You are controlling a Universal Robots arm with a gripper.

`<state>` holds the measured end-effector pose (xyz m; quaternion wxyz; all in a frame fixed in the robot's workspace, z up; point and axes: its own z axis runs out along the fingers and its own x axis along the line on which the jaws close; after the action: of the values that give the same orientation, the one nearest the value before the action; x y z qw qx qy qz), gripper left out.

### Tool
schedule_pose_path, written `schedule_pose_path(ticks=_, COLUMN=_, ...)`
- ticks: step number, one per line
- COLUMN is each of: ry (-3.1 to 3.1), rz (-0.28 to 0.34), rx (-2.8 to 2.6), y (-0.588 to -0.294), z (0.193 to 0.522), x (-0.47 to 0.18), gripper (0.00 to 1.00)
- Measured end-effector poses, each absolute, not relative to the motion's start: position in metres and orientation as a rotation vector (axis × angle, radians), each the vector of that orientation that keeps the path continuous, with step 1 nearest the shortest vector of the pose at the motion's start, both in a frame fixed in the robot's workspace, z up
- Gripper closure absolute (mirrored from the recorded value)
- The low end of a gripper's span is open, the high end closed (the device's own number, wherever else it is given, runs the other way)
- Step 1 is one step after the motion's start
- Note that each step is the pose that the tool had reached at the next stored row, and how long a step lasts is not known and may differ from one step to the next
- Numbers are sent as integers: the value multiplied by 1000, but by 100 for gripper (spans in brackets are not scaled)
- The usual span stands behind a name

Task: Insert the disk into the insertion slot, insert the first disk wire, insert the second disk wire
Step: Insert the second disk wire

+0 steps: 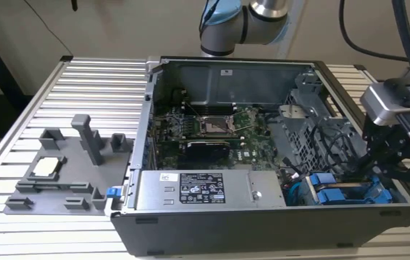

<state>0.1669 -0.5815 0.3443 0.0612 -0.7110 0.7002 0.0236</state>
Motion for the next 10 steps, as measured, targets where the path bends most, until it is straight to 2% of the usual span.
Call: schedule_pose_path(ticks=10, ry=2118, rz=71, rx=-2151, y=-582, z=341, x=166, gripper=81)
